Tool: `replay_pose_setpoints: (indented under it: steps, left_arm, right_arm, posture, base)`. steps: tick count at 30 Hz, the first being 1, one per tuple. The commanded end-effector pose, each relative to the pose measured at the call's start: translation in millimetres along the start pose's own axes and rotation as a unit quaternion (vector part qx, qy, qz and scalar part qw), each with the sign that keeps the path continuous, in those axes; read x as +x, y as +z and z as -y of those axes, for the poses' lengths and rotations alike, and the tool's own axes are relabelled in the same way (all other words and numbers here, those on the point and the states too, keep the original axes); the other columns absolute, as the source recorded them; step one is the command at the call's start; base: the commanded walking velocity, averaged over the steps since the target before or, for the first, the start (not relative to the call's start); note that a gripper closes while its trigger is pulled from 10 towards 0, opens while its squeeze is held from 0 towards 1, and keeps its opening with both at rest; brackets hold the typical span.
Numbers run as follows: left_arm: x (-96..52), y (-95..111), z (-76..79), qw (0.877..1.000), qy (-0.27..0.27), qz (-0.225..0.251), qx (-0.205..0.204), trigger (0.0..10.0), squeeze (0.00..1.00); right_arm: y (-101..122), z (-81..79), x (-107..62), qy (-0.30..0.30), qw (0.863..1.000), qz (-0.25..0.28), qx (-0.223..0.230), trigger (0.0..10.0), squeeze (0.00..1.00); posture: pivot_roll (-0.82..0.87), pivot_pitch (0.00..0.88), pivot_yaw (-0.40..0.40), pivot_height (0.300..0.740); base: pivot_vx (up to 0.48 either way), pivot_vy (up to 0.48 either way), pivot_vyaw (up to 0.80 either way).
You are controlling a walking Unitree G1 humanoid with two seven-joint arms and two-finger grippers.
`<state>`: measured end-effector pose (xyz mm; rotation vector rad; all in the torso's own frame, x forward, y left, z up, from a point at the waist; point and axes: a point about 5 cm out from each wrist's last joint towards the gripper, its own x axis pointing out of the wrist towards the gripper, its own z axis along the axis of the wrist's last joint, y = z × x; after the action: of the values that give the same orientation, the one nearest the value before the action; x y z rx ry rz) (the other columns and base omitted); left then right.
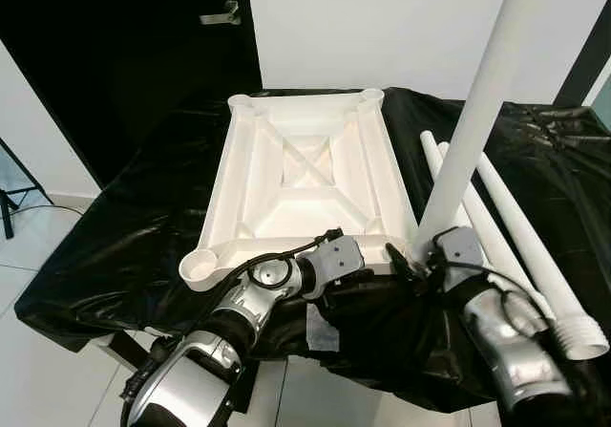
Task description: Building children table
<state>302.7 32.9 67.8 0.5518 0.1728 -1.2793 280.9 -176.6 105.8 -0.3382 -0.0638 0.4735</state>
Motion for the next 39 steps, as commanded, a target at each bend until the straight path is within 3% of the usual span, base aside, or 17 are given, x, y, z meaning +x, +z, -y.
replay_pose_setpoints:
  steps: [1, 6, 7, 8, 9, 15, 25, 26, 27, 29, 31, 34, 37, 39]
  left_arm:
    - [-4.8, -56.2, 49.1, 0.986, -0.090, -0.113, -0.082, 10.0, 0.00]
    - [-5.9, -56.6, 47.8, 0.986, -0.089, -0.114, -0.081, 10.0, 0.00]
    - [-6.2, -56.8, 47.5, 0.986, -0.089, -0.115, -0.081, 10.0, 0.00]
    - [-6.2, -56.8, 47.5, 0.986, -0.089, -0.115, -0.081, 10.0, 0.00]
    - [-6.6, -57.0, 47.2, 0.986, -0.088, -0.115, -0.081, 10.0, 0.00]
    - [-8.2, -58.1, 46.2, 0.986, -0.085, -0.117, -0.081, 10.0, 0.00]
    - [-6.6, -56.6, 46.5, 0.986, -0.085, -0.114, -0.081, 10.0, 0.00]
    - [-6.5, -56.6, 46.7, 0.986, -0.086, -0.114, -0.081, 10.0, 0.00]
    - [-6.2, -56.4, 46.8, 0.987, -0.085, -0.113, -0.082, 10.0, 0.00]
    - [-6.2, -56.4, 46.8, 0.987, -0.085, -0.113, -0.082, 10.0, 0.00]
    - [-5.9, -56.2, 46.8, 0.987, -0.084, -0.113, -0.083, 10.0, 0.00]
    - [-5.7, -56.1, 46.9, 0.987, -0.083, -0.112, -0.084, 10.0, 0.00]
    - [-5.9, -56.6, 47.4, 0.987, -0.082, -0.112, -0.085, 10.0, 0.00]
    - [-6.1, -56.8, 47.6, 0.987, -0.082, -0.112, -0.086, 10.0, 0.00]
  right_arm:
    - [2.2, 1.5, 3.5, 0.029, 1.000, 0.003, 0.001, 10.0, 0.00]
    - [-1.5, 8.6, 3.1, 0.074, 0.997, -0.015, 0.008, 10.0, 0.00]
    - [-3.3, 9.0, 2.2, 0.088, 0.996, -0.020, 0.013, 2.4, 0.00]
    - [-3.3, 9.0, 2.2, 0.088, 0.996, -0.020, 0.013, 2.4, 0.00]
    - [-4.6, 7.8, 0.8, 0.104, 0.994, -0.023, 0.018, 0.0, 0.00]
    - [-8.4, 2.1, -4.2, 0.167, 0.985, -0.038, 0.030, 0.0, 0.00]
    - [-8.3, 7.1, -2.3, 0.149, 0.987, -0.031, 0.058, 0.0, 0.00]
    - [-7.8, 8.4, 0.9, 0.098, 0.992, -0.019, 0.074, 0.0, 0.00]
    - [-10.1, 5.8, 3.9, -0.033, 0.995, -0.005, 0.092, 0.0, 0.00]
    - [-10.1, 5.8, 3.9, -0.033, 0.995, -0.005, 0.092, 0.0, 0.00]
    - [-13.5, -8.2, 0.3, -0.145, 0.984, -0.006, 0.099, 0.0, 0.00]
    - [-14.7, -16.5, -1.6, -0.182, 0.978, -0.014, 0.101, 0.0, 0.00]
    - [-23.4, -32.1, -3.4, -0.264, 0.955, -0.061, 0.118, 0.0, 0.00]
    - [-25.0, -32.0, -3.1, -0.276, 0.951, -0.067, 0.123, 0.0, 0.00]
  posture:
    - [-0.02, 0.000, 0.000, 0.740]
    - [-0.01, 0.000, 0.004, 0.740]
    - [-0.01, 0.000, 0.004, 0.740]
    - [-0.01, 0.000, 0.004, 0.740]
    - [0.00, 0.000, 0.006, 0.740]
    - [0.00, 0.000, 0.005, 0.740]
    - [-0.01, 0.000, 0.006, 0.740]
    - [-0.01, 0.000, 0.002, 0.740]
    - [-0.01, 0.000, -0.002, 0.740]
    - [-0.01, 0.000, -0.002, 0.740]
    - [0.00, 0.000, -0.005, 0.740]
    - [0.00, 0.000, -0.005, 0.740]
    - [0.01, 0.000, -0.005, 0.740]
    - [0.01, 0.000, -0.003, 0.740]
  base:
    - [0.000, 0.000, 0.00]
    - [0.000, 0.000, 0.00]
    - [0.000, 0.000, 0.00]
    - [0.000, 0.000, 0.00]
    - [0.000, 0.000, 0.00]
    - [0.000, 0.000, 0.00]
    - [0.000, 0.000, 0.00]
    - [0.000, 0.000, 0.00]
    - [0.000, 0.000, 0.00]
    - [0.000, 0.000, 0.00]
    - [0.000, 0.000, 0.00]
    - [0.000, 0.000, 0.00]
    - [0.000, 0.000, 0.00]
    - [0.000, 0.000, 0.00]
